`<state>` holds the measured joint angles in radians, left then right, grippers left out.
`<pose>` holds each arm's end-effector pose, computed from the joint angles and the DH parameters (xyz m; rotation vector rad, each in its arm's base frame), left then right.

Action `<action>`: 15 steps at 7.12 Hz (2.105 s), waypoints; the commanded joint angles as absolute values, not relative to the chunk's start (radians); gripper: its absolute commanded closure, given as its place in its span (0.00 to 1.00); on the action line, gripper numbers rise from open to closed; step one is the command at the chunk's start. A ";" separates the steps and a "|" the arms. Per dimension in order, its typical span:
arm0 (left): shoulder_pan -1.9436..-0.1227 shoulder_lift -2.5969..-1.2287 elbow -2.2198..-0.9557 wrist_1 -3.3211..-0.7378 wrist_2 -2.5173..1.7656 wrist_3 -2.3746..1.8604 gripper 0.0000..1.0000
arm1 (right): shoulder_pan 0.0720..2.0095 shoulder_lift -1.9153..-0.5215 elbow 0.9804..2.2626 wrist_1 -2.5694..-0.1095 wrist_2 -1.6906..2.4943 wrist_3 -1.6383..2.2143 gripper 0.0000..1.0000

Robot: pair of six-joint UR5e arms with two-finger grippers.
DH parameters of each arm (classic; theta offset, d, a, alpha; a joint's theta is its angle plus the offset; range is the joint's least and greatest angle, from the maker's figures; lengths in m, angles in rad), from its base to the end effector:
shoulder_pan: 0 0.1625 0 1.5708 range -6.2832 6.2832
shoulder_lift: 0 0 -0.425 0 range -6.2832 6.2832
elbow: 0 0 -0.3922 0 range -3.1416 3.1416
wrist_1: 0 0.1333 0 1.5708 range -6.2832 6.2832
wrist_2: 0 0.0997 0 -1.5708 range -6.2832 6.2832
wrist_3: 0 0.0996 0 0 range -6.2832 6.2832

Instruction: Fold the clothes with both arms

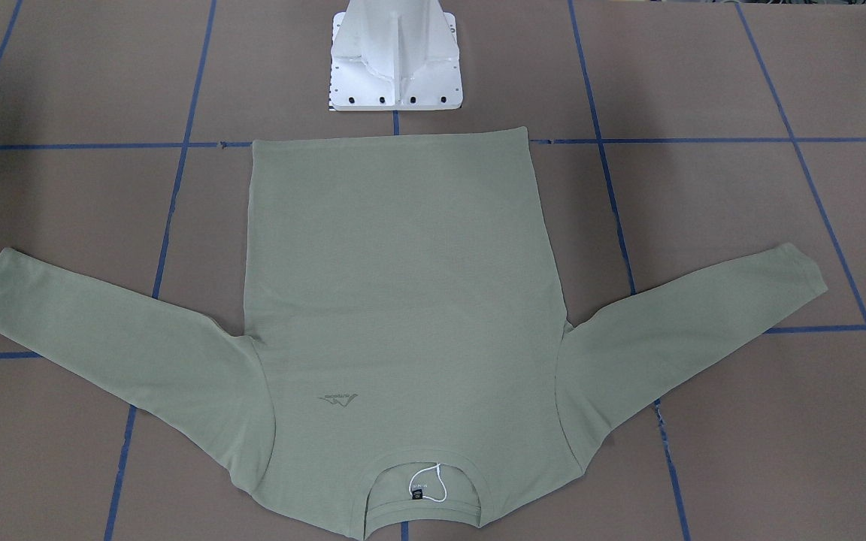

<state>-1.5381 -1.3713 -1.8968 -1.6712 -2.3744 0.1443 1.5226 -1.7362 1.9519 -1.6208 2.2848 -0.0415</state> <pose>-0.0479 -0.4193 0.5745 0.2595 0.7889 0.2579 0.0476 -0.4267 0.5556 0.1563 -0.7134 -0.1448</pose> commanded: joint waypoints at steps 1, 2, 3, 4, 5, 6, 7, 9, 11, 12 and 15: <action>-1.539 -1.431 -1.917 -1.704 -2.369 0.137 0.00 | 1.519 -1.729 1.948 -1.405 2.277 -0.040 0.00; -1.543 -1.493 -1.911 -1.710 -2.364 0.140 0.00 | 1.520 -1.676 1.910 -1.344 2.273 -0.034 0.00; -1.545 -1.552 -1.889 -1.744 -2.359 0.138 0.00 | 1.520 -1.637 1.843 -1.344 2.282 0.001 0.00; -1.549 -1.568 -1.861 -1.819 -2.359 0.140 0.00 | 1.520 -1.629 1.838 -1.342 2.319 0.077 0.00; -1.548 -1.572 -1.856 -1.825 -2.361 0.138 0.00 | 1.520 -1.606 1.845 -1.319 2.345 0.139 0.00; -1.549 -1.571 -1.856 -1.827 -2.361 0.138 0.00 | 1.494 -1.605 1.835 -1.278 2.345 0.275 0.00; -1.549 -1.569 -1.858 -1.827 -2.361 0.140 0.00 | 1.447 -1.615 1.842 -1.194 2.342 0.464 0.00; -1.549 -1.568 -1.858 -1.828 -2.362 0.140 0.00 | 1.285 -1.730 1.772 -0.774 2.184 0.833 0.00; -1.549 -1.566 -1.859 -1.829 -2.362 0.140 0.00 | 1.200 -1.737 1.517 -0.416 2.103 0.929 0.06; -1.549 -1.556 -1.867 -1.829 -2.362 0.140 0.00 | 1.156 -1.733 1.491 -0.366 2.061 0.996 0.19; -1.549 -1.554 -1.868 -1.829 -2.364 0.141 0.00 | 1.062 -1.683 1.384 -0.359 1.962 0.989 0.27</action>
